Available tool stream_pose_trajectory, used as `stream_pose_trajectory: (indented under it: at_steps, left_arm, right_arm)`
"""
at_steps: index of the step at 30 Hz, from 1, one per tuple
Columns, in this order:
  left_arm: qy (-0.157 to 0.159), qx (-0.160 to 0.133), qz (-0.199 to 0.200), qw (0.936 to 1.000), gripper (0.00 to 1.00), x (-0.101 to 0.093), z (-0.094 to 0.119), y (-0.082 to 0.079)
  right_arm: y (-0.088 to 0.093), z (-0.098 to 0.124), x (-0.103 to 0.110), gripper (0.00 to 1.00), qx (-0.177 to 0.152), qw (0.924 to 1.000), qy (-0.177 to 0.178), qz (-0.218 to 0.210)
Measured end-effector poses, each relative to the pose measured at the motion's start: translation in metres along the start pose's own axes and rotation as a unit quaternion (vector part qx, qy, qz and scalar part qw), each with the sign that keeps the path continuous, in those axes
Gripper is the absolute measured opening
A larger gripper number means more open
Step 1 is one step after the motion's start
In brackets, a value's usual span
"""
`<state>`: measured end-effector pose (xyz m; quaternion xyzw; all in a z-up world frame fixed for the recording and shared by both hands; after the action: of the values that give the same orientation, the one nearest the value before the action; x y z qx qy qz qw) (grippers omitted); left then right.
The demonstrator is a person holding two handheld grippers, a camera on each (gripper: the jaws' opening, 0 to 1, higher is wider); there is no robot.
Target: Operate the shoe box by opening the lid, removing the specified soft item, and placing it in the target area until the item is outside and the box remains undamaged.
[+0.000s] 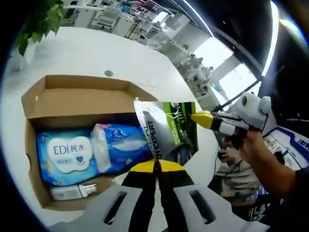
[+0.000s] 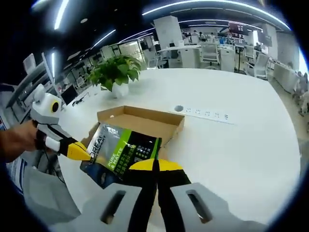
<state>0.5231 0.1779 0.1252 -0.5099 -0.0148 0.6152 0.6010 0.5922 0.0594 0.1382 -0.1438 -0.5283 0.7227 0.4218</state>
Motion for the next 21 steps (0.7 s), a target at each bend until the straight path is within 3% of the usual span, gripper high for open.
stream_pose_trajectory:
  at_steps: [9,21]
  left_arm:
    - [0.013,0.01,-0.012,0.9998,0.0,-0.029,-0.025,0.009]
    - [0.019,0.023,-0.023,0.9993,0.0,-0.047,-0.052,0.017]
  right_arm:
    - [0.005,0.027,-0.029,0.0,-0.005,0.9997,0.022,-0.008]
    - [0.012,0.044,-0.057,0.0,-0.007,0.9991,0.04,-0.014]
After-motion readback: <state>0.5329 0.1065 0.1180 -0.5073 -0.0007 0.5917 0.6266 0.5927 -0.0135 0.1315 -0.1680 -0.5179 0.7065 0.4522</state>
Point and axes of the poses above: the point that each gripper's makers call its tool centre point, and the gripper's own axes: z roughly backward along the fingers, x roughly to its left, y roughly out of its underside, the point moved 1 cm from there along z, roughly backward along the fingers, and after that the axes turned 14 degrees about -x, right-handed, at the moved point
